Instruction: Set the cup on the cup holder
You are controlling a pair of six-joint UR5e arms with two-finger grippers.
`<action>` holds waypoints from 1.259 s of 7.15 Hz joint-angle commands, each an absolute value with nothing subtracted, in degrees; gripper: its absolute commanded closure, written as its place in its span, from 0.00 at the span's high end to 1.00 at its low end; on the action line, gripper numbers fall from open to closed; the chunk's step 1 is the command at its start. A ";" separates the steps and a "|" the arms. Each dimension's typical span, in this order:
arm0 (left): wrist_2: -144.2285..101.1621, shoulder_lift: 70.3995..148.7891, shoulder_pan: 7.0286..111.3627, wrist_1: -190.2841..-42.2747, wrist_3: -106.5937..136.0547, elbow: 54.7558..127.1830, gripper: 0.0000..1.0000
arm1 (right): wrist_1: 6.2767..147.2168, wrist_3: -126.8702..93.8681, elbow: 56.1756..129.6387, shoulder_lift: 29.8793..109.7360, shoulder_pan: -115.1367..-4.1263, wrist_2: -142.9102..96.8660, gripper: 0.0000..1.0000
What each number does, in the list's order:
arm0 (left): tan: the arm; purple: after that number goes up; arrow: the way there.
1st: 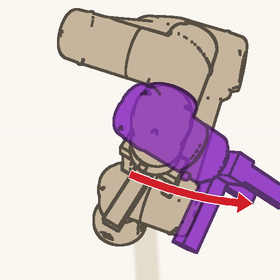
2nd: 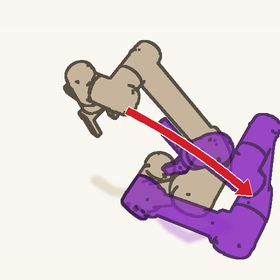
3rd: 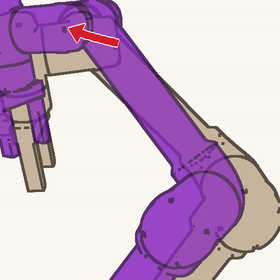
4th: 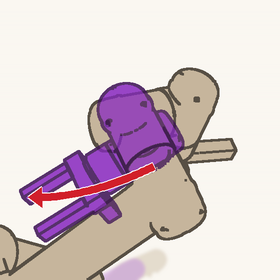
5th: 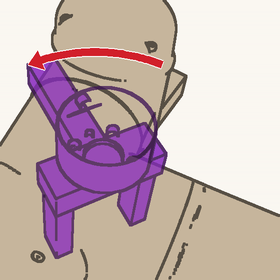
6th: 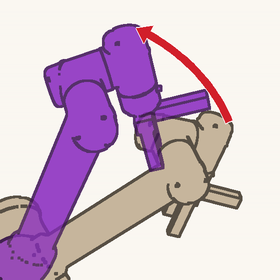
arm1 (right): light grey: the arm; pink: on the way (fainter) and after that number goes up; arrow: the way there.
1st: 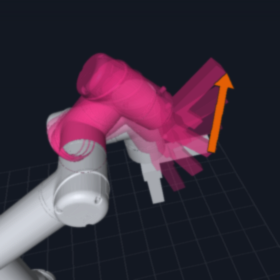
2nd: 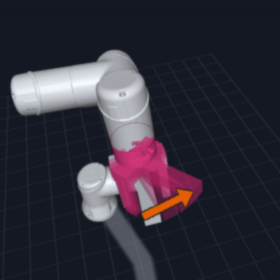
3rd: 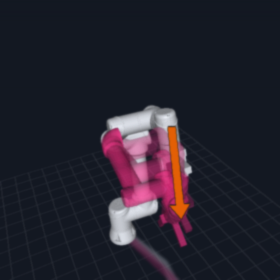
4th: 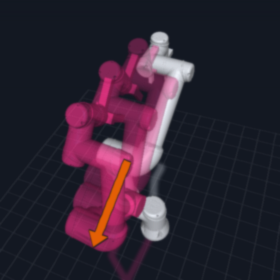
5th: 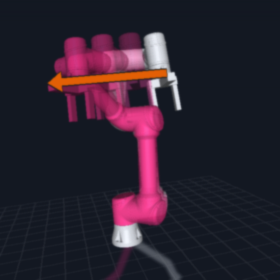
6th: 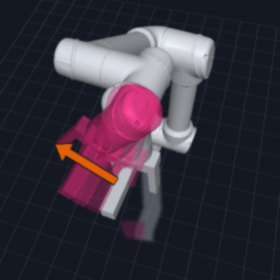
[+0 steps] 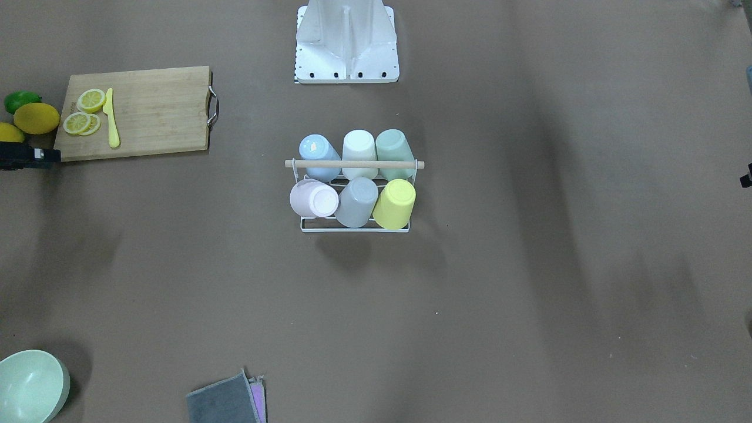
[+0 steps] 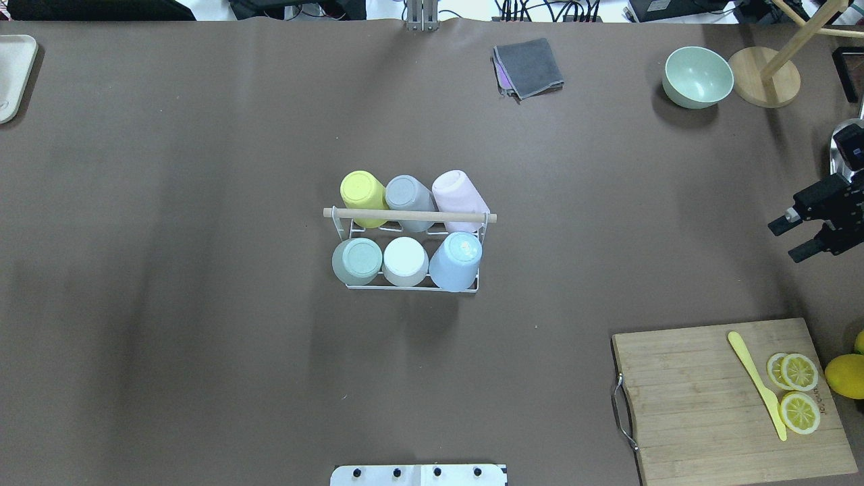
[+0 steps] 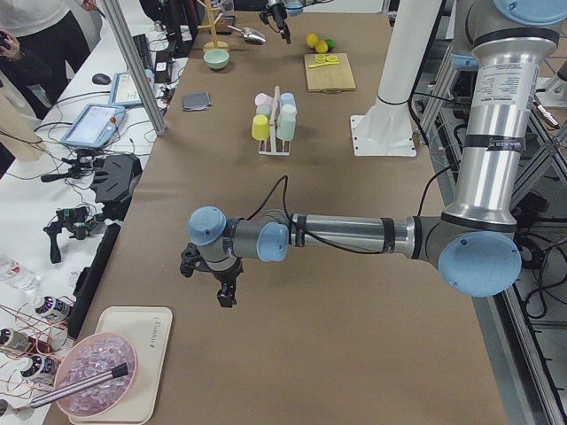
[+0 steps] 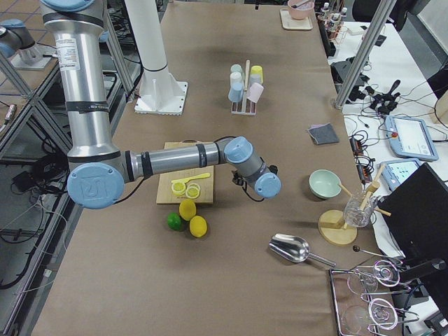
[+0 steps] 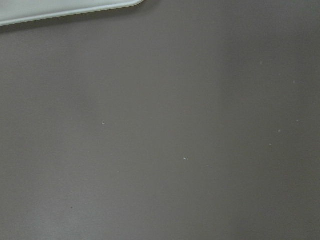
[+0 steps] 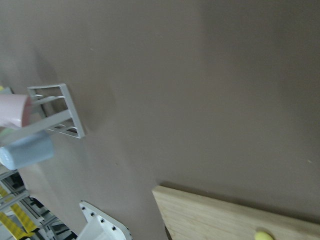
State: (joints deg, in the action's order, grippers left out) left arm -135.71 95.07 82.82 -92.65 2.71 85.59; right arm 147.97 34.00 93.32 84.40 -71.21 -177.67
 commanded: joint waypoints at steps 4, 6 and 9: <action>-135.97 94.13 82.71 -92.81 2.63 85.42 0.98 | 125.26 25.41 103.53 89.19 -77.42 -146.99 0.96; -136.05 94.22 82.71 -92.81 2.99 86.48 0.98 | 107.32 16.48 102.92 94.28 -77.96 -142.49 0.94; -136.49 94.22 82.71 -92.81 2.81 88.58 0.98 | 99.33 -2.38 102.57 96.68 -80.06 -137.46 0.94</action>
